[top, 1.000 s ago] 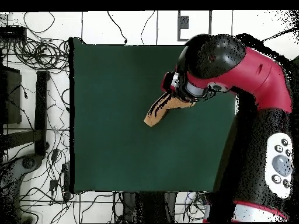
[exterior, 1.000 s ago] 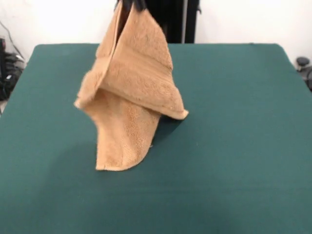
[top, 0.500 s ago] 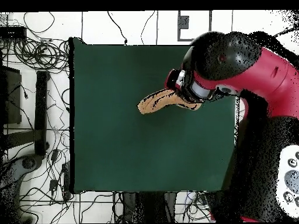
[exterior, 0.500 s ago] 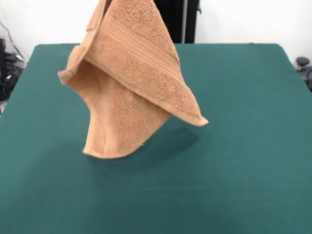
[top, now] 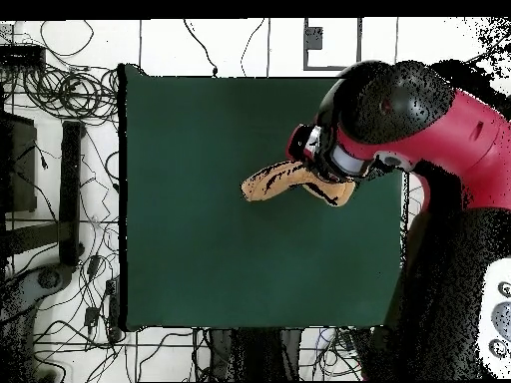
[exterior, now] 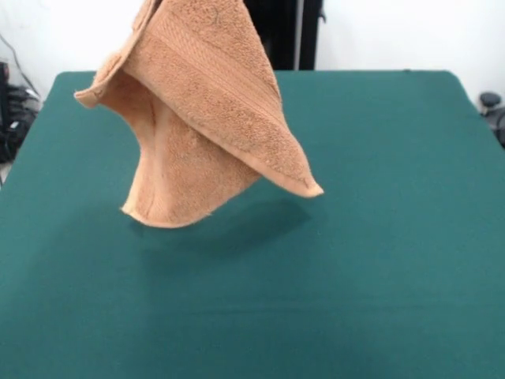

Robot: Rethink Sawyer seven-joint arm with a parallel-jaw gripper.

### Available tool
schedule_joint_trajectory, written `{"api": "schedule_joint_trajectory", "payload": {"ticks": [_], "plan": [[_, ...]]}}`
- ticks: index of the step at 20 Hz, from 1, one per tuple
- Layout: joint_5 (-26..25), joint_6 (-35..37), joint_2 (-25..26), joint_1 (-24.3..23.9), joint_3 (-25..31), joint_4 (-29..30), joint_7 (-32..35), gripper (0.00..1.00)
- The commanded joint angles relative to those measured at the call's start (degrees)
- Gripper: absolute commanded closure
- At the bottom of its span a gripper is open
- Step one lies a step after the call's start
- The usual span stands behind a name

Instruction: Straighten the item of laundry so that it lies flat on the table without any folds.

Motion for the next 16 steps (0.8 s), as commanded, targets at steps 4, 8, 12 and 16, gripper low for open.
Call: {"api": "schedule_joint_trajectory", "payload": {"ticks": [4,8,12,16], "plan": [[1.3,6.6,1.1,1.5,1.0,7.5,14.0,1.00],[-0.9,8.5,6.3,-0.2,3.0,-0.4,10.6,1.00],[-2.8,14.3,11.8,-0.7,4.3,-10.4,9.4,1.00],[-3.6,19.3,15.1,-0.6,4.7,-17.6,9.4,1.00]]}}
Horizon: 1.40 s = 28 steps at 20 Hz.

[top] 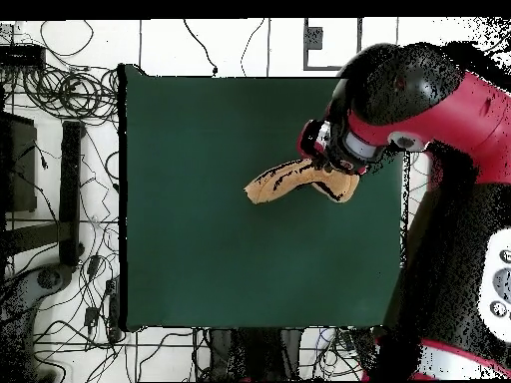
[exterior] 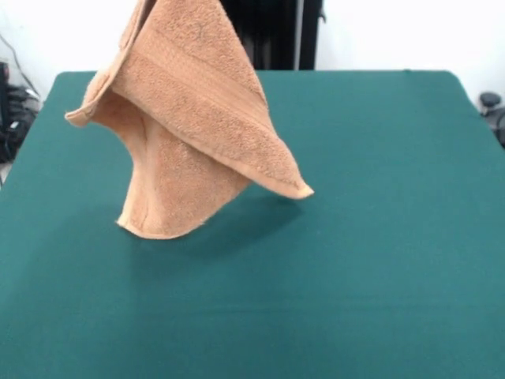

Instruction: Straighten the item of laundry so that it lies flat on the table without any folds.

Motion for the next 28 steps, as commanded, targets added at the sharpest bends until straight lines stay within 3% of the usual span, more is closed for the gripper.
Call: {"api": "schedule_joint_trajectory", "payload": {"ticks": [1,7,15,28], "plan": [[-2.0,11.7,9.8,0.7,4.9,-10.4,9.3,1.00],[-2.8,18.9,17.9,0.5,5.6,-24.5,7.6,1.00],[-0.8,26.4,23.8,1.0,3.7,-36.0,7.7,1.00],[2.1,21.5,11.7,2.1,1.6,-20.4,12.5,1.00]]}}
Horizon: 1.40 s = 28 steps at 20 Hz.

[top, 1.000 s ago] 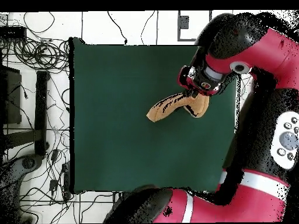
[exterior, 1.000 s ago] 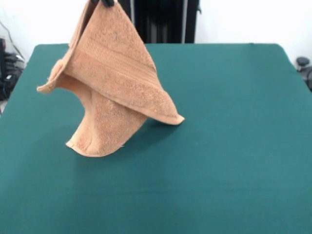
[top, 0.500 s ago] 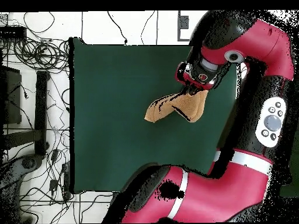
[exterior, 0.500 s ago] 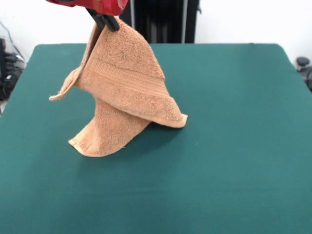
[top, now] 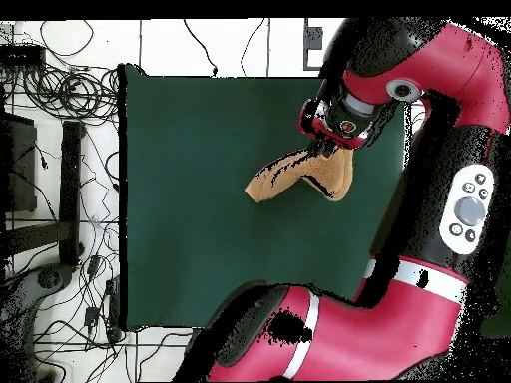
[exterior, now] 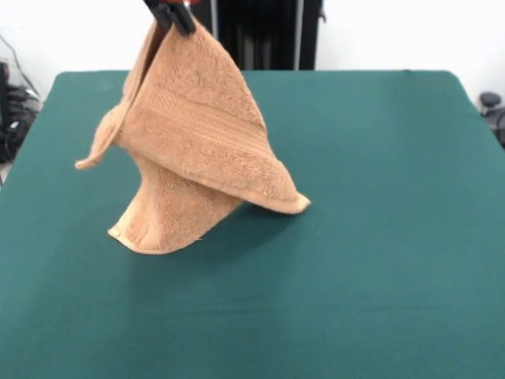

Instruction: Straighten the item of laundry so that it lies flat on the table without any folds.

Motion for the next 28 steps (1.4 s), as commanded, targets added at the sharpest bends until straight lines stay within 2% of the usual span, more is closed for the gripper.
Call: {"api": "schedule_joint_trajectory", "payload": {"ticks": [1,4,8,12,14,15,19,23,28], "plan": [[2.6,1.4,-7.7,2.2,1.5,9.5,12.6,1.00],[2.7,3.8,-9.1,1.8,1.3,9.6,12.7,1.00],[2.3,7.1,-9.1,1.1,1.4,6.6,12.0,1.00],[-0.5,7.8,-5.8,-0.3,1.4,-1.8,5.7,1.00],[-2.3,5.6,-3.7,-0.9,1.1,-6.4,0.5,1.00],[-3.5,1.4,-2.3,-1.2,1.3,-9.3,-3.8,1.00],[-6.2,-6.3,0.8,-1.5,0.3,-16.5,-11.8,1.00],[-8.3,-13.2,2.2,-1.4,-0.3,-19.3,-15.7,1.00],[-8.9,-16.8,3.2,-1.3,-1.0,-20.7,-17.5,1.00]]}}
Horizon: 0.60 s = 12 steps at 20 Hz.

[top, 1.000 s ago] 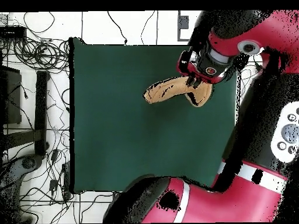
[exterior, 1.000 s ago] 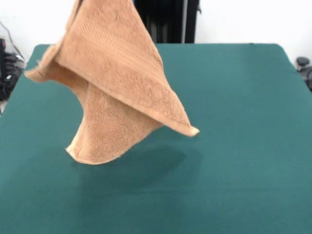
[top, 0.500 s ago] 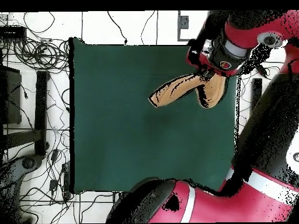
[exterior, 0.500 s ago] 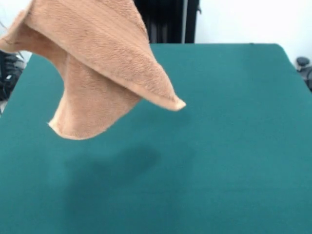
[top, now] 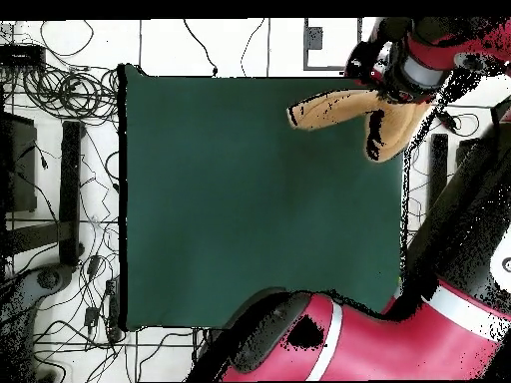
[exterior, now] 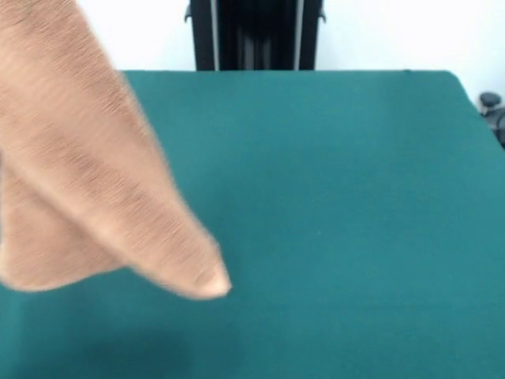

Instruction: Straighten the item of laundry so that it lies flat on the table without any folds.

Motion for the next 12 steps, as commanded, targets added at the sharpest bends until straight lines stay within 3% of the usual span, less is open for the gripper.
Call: {"api": "schedule_joint_trajectory", "payload": {"ticks": [1,7,12], "plan": [[-2.4,-10.5,5.0,1.3,-0.5,-2.0,-17.8,1.00],[-7.0,-15.8,3.5,3.6,-6.0,-2.4,-13.5,1.00],[-10.2,-18.0,0.5,6.6,-8.5,2.6,-4.8,1.00]]}}
